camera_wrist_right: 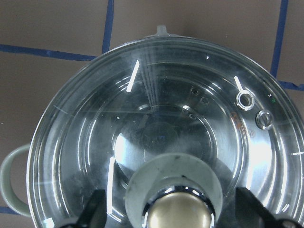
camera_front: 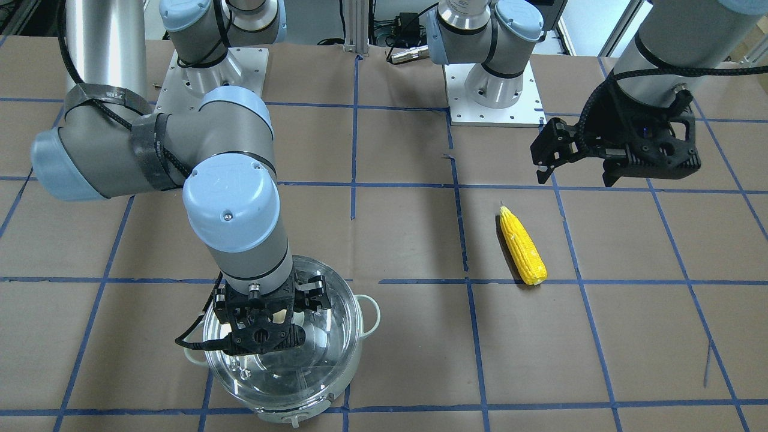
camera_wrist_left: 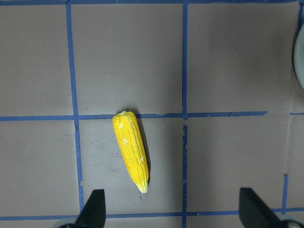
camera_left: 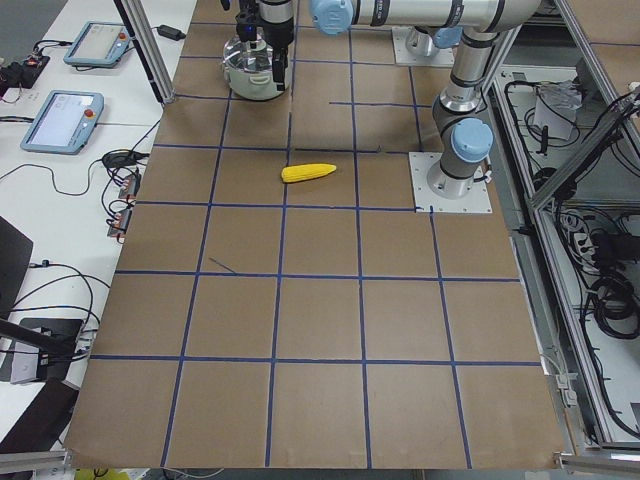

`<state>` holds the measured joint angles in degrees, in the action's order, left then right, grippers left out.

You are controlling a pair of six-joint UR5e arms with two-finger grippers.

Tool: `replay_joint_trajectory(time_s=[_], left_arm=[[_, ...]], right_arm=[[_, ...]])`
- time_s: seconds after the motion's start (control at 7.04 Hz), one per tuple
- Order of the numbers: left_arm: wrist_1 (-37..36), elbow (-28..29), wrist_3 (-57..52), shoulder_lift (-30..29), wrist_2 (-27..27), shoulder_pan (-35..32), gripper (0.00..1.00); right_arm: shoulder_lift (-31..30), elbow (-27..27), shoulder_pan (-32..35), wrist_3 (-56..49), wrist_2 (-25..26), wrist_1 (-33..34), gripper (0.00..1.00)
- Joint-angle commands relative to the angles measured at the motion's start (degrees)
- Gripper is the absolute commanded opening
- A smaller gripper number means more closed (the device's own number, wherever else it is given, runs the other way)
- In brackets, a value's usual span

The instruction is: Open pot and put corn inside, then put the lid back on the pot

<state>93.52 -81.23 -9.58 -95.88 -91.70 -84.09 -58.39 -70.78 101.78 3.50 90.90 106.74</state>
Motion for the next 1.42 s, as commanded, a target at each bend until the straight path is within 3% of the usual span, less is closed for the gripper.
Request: replay_joint_trajectory(time_s=[0.0, 0.14, 0.28, 0.57, 0.85, 1.14, 1.28], left_arm=[[-0.53, -0.42, -1.6, -1.85, -2.79, -0.29, 1.0], [-0.45, 0.45, -0.98, -1.07, -2.96, -0.37, 1.0], [-0.45, 0.54, -0.97, -0.46, -2.96, 0.06, 1.0], [-2.54, 0.28, 0.26, -0.54, -2.44, 0.07, 1.0], [-2.99, -0.77, 0.52, -0.63, -2.61, 0.16, 1.0], [-2.99, -0.6, 0.44, -1.06, -2.61, 0.16, 1.0], [-3.26, -0.51, 0.61, -1.68, -2.61, 0.24, 1.0]], right_arm=[[-0.15, -0.32, -0.09, -0.34, 0.06, 0.13, 0.95], [-0.15, -0.24, -0.18, -0.34, -0.02, 0.13, 0.8], [-0.15, -0.24, -0.26, -0.34, -0.02, 0.13, 0.55], [-0.15, -0.24, -0.26, -0.16, -0.37, 0.13, 0.22], [-0.15, -0.15, -0.44, -0.08, -0.64, 0.13, 0.1], [-0.41, 3.0, -2.19, -0.77, -0.46, -0.92, 0.1], [-0.85, 6.93, -3.68, -2.34, -0.55, -5.1, 0.1]])
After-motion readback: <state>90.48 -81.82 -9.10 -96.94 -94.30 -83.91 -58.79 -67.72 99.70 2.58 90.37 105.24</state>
